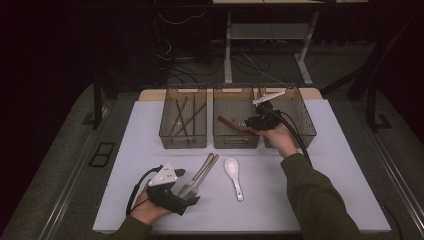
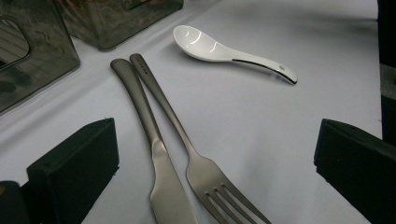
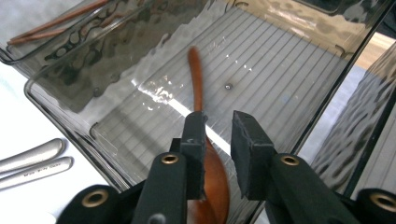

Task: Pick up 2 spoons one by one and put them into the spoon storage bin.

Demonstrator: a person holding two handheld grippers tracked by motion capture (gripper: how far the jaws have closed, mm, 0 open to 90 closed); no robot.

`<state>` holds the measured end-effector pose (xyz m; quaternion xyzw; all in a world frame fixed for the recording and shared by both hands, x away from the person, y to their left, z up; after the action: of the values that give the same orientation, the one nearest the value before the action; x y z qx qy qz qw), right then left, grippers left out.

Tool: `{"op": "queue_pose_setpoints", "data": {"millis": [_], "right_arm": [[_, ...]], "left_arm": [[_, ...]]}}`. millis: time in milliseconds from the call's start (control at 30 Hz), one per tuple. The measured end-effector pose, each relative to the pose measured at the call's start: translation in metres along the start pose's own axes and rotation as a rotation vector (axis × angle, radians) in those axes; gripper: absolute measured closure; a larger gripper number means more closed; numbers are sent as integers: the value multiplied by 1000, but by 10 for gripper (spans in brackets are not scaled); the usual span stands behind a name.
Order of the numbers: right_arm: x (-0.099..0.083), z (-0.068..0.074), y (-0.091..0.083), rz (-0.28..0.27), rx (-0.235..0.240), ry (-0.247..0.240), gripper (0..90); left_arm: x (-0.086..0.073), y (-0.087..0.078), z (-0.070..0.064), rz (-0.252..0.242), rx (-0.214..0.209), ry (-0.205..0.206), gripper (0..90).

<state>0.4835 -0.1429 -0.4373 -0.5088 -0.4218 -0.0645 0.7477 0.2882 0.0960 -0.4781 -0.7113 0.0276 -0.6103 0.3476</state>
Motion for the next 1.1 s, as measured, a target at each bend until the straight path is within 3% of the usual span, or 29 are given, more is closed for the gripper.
{"op": "queue_pose_setpoints", "data": {"millis": [200, 467, 767, 1100], "right_arm": [[4, 3, -9, -39, 36, 29, 614], [3, 15, -33, -83, 93, 19, 506], [-19, 33, -53, -72, 160, -35, 534], [-48, 52, -68, -56, 228, -76, 668]], "left_arm": [[0, -1, 1, 5, 1, 5, 0], [-1, -1, 0, 4, 1, -1, 0], [-1, -1, 0, 3, 4, -2, 0], [0, -1, 0, 3, 7, -3, 0]]}}
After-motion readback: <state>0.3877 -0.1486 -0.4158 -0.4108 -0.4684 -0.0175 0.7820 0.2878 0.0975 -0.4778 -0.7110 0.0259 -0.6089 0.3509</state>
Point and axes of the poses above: each handheld gripper's, and its own axes: y roughly forward along the jaws, x roughly out of its top, z roughly to its left, the point moved 8 cm from there along y, roughly forward along the jaws, and after that the axes turned 5 degrees about y, right-handed, at the moved point
